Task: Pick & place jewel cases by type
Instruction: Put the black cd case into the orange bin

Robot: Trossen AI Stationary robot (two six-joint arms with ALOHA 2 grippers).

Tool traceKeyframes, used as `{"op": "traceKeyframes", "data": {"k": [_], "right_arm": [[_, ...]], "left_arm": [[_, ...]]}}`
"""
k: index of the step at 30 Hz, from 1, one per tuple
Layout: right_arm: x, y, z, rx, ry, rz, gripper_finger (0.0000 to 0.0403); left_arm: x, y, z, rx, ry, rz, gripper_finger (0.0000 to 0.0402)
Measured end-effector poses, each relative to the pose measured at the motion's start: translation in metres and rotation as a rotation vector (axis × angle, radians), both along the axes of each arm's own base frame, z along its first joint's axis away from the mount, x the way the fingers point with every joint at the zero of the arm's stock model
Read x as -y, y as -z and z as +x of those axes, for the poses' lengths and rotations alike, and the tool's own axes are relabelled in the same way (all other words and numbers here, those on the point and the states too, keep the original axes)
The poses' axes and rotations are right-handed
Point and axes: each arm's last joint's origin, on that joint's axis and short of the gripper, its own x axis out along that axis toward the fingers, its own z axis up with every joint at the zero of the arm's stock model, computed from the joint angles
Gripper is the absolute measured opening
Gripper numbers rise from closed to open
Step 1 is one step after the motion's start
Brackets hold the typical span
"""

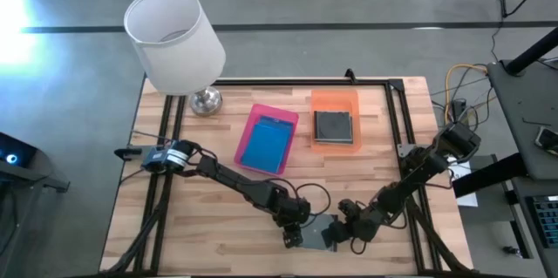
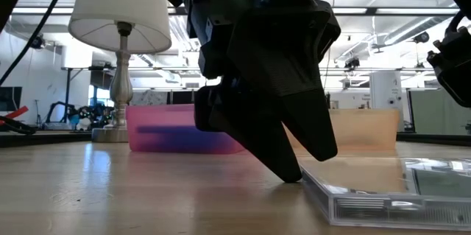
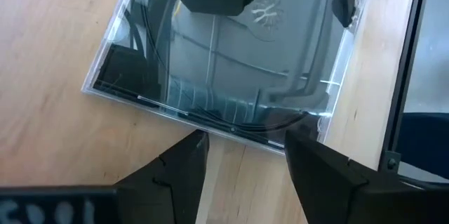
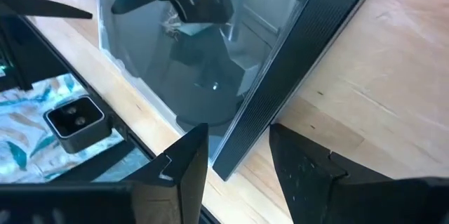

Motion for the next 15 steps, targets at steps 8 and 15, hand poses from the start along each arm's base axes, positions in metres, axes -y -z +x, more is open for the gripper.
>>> {"op": "traceKeyframes", "data": {"k": [8, 15], "right_arm": [[0.001, -0.007, 0.007, 0.077, -0.022, -0.062, 0.0151], [-0.008, -0.03, 0.015, 0.208, -0.124, -0.092, 0.0151]], "left_arm": [[0.0, 0.002, -0.002, -0.018, 0.005, 0.003, 0.0178], [0.0, 0.003, -0.004, -0.037, 0.015, 0.012, 0.0179]]}}
